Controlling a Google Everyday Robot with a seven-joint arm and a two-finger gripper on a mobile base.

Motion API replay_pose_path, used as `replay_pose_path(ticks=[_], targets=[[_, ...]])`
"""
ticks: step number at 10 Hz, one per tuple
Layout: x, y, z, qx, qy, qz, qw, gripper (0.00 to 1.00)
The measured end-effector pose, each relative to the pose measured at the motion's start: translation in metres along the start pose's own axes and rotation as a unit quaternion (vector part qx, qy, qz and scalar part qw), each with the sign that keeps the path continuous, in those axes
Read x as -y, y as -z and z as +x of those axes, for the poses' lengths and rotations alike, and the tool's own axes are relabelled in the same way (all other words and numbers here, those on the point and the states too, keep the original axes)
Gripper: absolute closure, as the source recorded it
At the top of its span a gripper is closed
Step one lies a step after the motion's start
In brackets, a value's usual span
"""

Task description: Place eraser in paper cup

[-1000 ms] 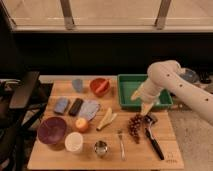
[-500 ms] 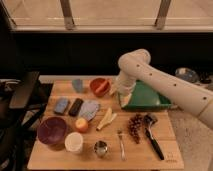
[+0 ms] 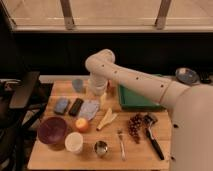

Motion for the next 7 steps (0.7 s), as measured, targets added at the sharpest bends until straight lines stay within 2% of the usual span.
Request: replay_pose_path(ticks=[7], targets=[[0.0003, -0.001, 0.0009, 0.0, 0.003, -0.001, 1.0, 0.39]])
